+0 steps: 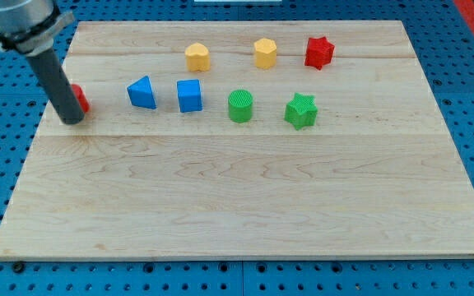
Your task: Push the red circle to the top of the blue triangle
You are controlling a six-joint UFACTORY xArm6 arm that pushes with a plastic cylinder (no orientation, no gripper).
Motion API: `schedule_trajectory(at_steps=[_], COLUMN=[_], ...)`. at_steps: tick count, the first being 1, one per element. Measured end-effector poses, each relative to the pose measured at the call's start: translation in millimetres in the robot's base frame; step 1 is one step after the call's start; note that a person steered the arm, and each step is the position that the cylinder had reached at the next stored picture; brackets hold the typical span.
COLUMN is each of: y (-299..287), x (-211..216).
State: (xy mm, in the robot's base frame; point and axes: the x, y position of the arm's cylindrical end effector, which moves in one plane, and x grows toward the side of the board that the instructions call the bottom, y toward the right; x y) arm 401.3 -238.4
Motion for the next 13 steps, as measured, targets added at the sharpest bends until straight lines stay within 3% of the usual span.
schedule_trajectory(at_steps=[1, 3, 4, 6, 7, 8, 11, 12, 13], y=[25.7, -7.7, -9.4, -61.3, -53.2, 3.1, 20.1, 47.7, 48.8], x=[-43.4, 1.2, -41.7, -71.0, -94.7, -121.4, -91.8, -110.7, -101.4])
